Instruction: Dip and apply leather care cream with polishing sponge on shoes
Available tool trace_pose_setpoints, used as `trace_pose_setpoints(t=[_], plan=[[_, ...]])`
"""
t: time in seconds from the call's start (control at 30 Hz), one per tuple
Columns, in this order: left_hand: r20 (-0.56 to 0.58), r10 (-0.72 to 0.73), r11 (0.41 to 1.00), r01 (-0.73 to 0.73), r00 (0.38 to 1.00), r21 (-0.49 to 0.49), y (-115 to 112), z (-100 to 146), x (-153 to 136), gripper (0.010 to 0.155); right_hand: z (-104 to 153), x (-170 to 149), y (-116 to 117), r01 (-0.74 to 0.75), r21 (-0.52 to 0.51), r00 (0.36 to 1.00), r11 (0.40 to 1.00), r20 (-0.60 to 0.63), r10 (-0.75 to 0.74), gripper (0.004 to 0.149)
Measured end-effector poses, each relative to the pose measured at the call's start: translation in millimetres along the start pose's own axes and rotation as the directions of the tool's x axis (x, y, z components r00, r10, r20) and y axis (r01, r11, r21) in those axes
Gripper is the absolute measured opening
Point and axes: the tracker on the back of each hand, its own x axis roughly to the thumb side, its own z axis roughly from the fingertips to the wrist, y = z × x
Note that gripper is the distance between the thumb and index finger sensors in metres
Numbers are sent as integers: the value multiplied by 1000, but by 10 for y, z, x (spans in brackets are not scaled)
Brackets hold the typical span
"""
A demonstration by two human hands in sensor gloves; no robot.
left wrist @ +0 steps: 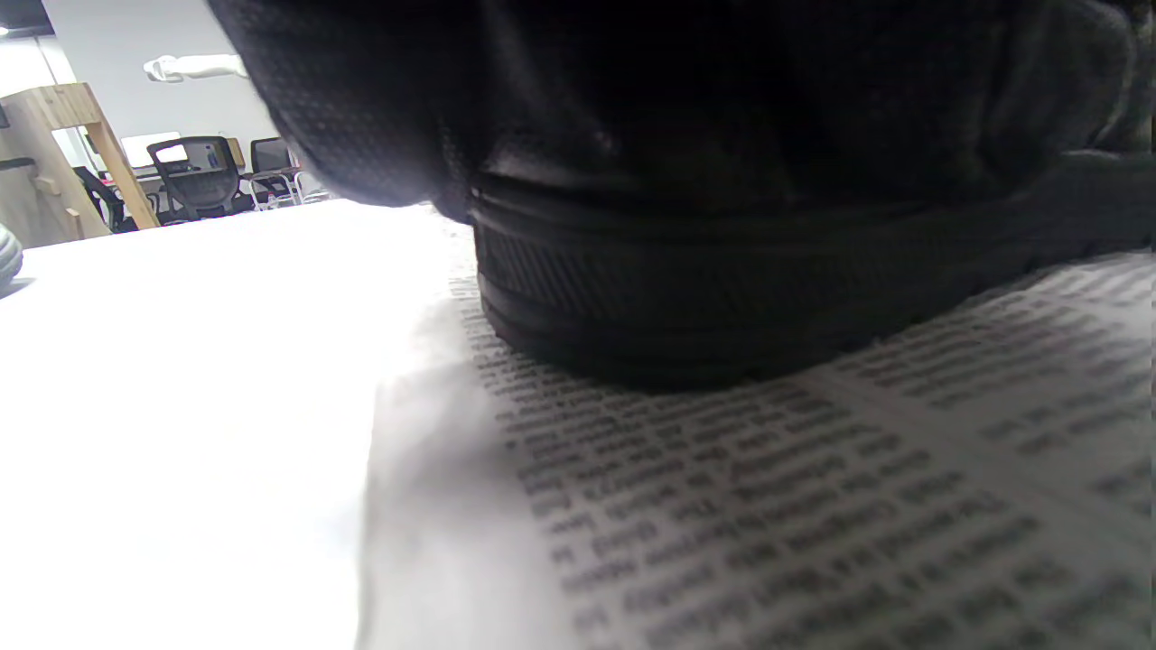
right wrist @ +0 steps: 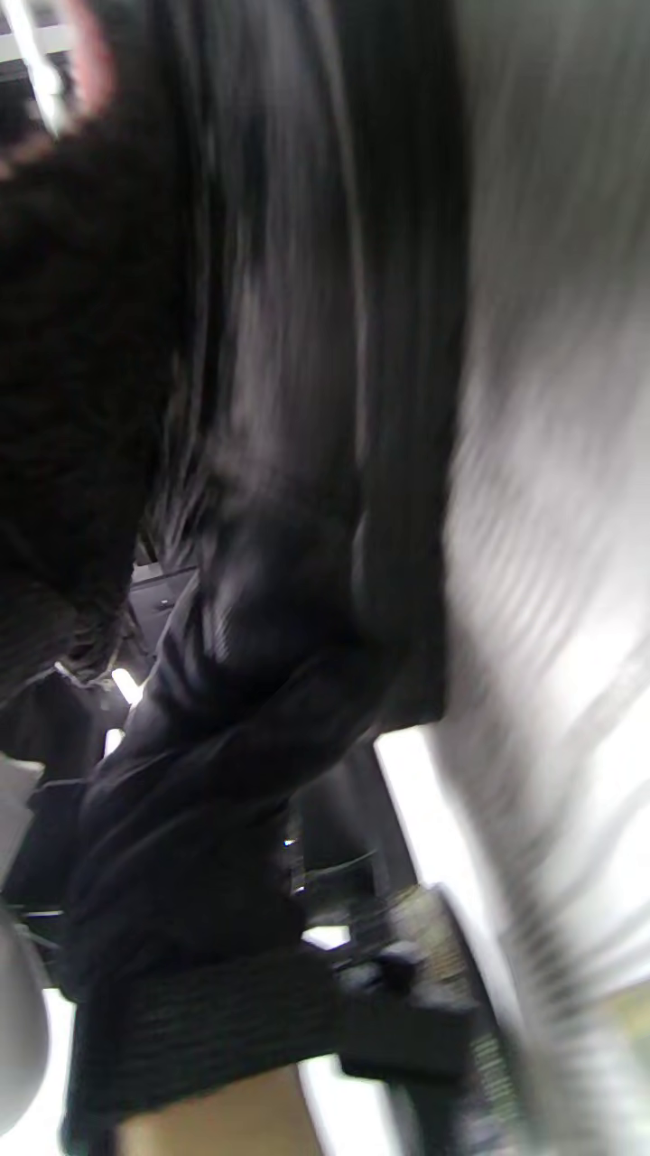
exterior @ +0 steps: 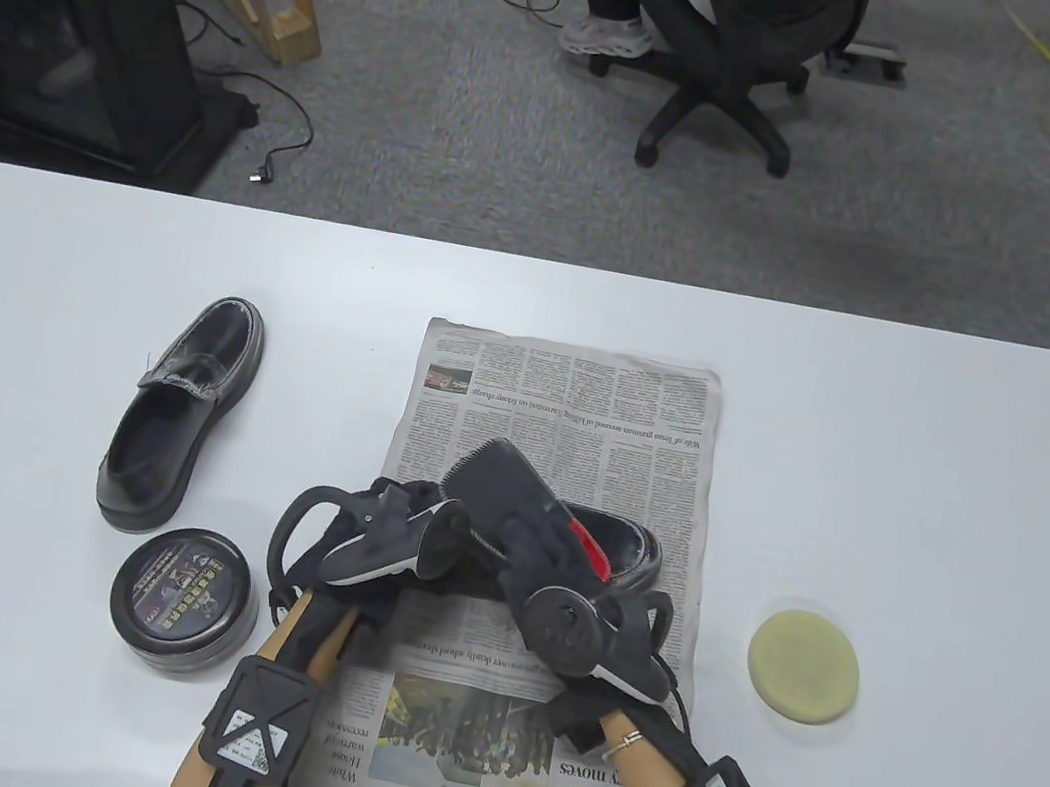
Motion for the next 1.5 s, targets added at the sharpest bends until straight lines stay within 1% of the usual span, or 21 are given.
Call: trace_pose_setpoints(t=[0.07, 0.1, 0.2, 0.3, 0.37, 0.43, 0.5, 0.53, 0.63, 0.67, 0.77, 0.87, 0.93, 1.0, 1.07, 1.13, 1.2, 1.23, 1.33, 1.4, 1.5], plan=[[5, 16, 1000, -16, 1000, 8, -9, 4, -13, 91, -142, 6, 19, 18, -7, 999, 1000, -30, -19, 51], [6, 24, 1000, -24, 1000, 11, -13, 7, -19, 91, -221, -18, 41, -3, -1, 999, 1000, -51, 3, 51], [4, 30, 999, -30, 1000, 13, -17, 10, -26, 91, -354, -166, 105, -66, 63, 989, 996, -130, 74, 52], [-4, 31, 999, -31, 1000, 24, -20, 18, -30, 92, -367, -396, 116, -24, 102, 972, 995, -230, 47, 53], [-9, 33, 999, -33, 999, 25, -23, 20, -33, 92, -309, -595, 59, 19, 138, 952, 990, -305, 25, 53], [-16, 31, 999, -30, 999, 24, -20, 23, -33, 92, -234, -702, 4, -11, 164, 940, 986, -334, 66, 53], [-26, 16, 1000, -16, 1000, 19, -14, 24, -28, 92, -97, -797, -57, -96, 192, 927, 977, -340, 158, 53], [-28, 13, 1000, -13, 1000, 20, -12, 25, -27, 93, -52, -816, -71, -114, 194, 926, 974, -335, 175, 53], [-33, 11, 1000, -10, 999, 20, -10, 24, -24, 93, 154, -796, -102, -156, 141, 927, 978, -321, 194, 52], [-33, 10, 1000, -9, 999, 20, -9, 24, -22, 93, 181, -777, -101, -170, 132, 927, 977, -316, 204, 52], [-30, 16, 1000, -15, 999, 24, -11, 21, -18, 93, 323, -614, -71, -294, 91, 917, 952, -255, 307, 52], [-11, 33, 998, -32, 999, 51, -33, 31, -23, 93, 422, -346, 0, -382, 46, 914, 923, -126, 385, 52], [1, 49, 998, -49, 999, 48, -38, 25, -32, 92, 430, -194, 35, -360, 38, 930, 932, -62, 362, 53], [4, 41, 999, -41, 999, 36, -30, 20, -19, 91, 385, -6, 38, -262, 16, 965, 965, -6, 262, 53], [8, 25, 999, -26, 1000, 39, -21, 25, -2, 90, 289, 120, 7, -165, 9, 986, 986, 20, 165, 52], [11, 22, 999, -23, 1000, 35, -18, 23, 2, 89, 148, 168, -34, -105, -11, 994, 994, 7, 105, 52], [13, 26, 999, -27, 1000, 37, -22, 25, -1, 89, -60, 155, -42, -33, 28, 999, 999, -31, 34, 51], [15, 33, 999, -34, 999, 42, -27, 25, -7, 89, -203, 102, -14, 16, 108, 996, 994, -84, -6, 51], [17, 58, 997, -59, 998, 49, -39, 27, -23, 90, -390, -76, 71, 65, 189, 980, 980, -199, -26, 52], [13, 52, 997, -52, 999, 48, -37, 30, -22, 91, -424, -191, 93, 68, 180, 967, 981, -256, -20, 53], [4, 32, 998, -32, 999, 48, -28, 35, -22, 91, -374, -407, 60, 32, 170, 944, 985, -330, 26, 53]])
